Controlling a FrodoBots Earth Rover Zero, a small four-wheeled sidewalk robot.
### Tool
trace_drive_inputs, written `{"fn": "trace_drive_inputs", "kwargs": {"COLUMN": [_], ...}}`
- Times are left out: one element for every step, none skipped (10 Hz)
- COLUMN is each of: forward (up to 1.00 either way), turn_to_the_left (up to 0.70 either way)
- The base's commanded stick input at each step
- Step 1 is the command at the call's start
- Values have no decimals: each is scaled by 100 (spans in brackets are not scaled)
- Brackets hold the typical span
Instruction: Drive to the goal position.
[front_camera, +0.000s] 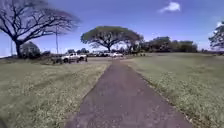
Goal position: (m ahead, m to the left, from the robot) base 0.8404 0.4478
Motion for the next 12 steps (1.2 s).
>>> {"fn": "trace_drive_inputs", "kwargs": {"forward": [98, 99, 100, 100, 100, 100, 100, 100, 100, 100, 100, 100], "turn_to_the_left": [0, 0, 5, 20, 35, 20, 0, 0, 0, 0, 0, 0]}}
